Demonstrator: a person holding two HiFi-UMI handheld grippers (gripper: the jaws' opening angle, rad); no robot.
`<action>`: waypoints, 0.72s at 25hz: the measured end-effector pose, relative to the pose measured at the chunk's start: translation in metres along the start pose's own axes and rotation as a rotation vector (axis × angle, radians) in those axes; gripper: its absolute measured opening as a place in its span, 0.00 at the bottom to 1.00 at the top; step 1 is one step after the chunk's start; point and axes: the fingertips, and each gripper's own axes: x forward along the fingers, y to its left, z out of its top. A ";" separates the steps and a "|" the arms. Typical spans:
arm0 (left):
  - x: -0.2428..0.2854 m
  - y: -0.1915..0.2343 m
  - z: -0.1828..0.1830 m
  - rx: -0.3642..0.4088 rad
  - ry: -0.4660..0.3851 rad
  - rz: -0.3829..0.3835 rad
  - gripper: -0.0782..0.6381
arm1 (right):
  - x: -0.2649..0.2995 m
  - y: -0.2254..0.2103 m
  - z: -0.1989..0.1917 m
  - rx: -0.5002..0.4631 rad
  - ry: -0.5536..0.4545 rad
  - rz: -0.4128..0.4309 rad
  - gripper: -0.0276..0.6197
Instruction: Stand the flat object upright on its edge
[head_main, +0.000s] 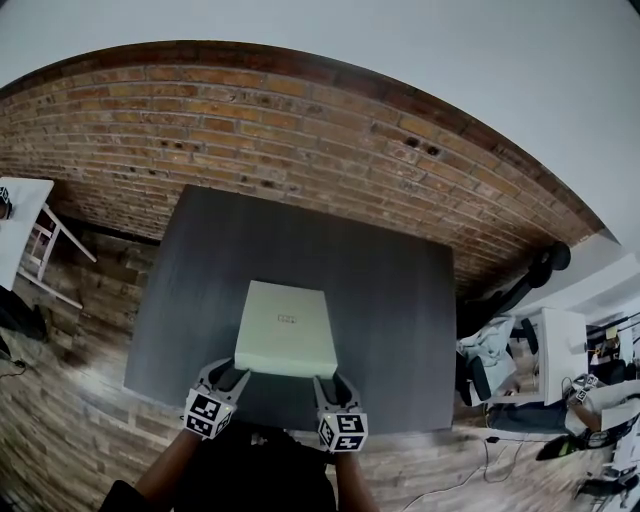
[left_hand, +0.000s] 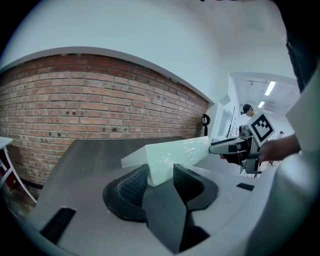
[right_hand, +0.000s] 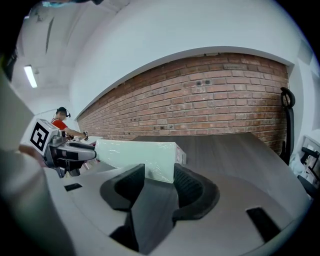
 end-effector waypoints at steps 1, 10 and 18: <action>-0.001 0.000 0.002 -0.001 -0.003 -0.001 0.35 | -0.001 0.001 0.003 0.002 -0.003 -0.001 0.32; -0.009 -0.001 0.021 -0.014 -0.040 -0.066 0.36 | -0.009 0.009 0.022 0.004 -0.029 0.034 0.33; -0.014 -0.002 0.033 0.025 -0.068 -0.053 0.37 | -0.016 0.014 0.035 -0.014 -0.064 0.054 0.37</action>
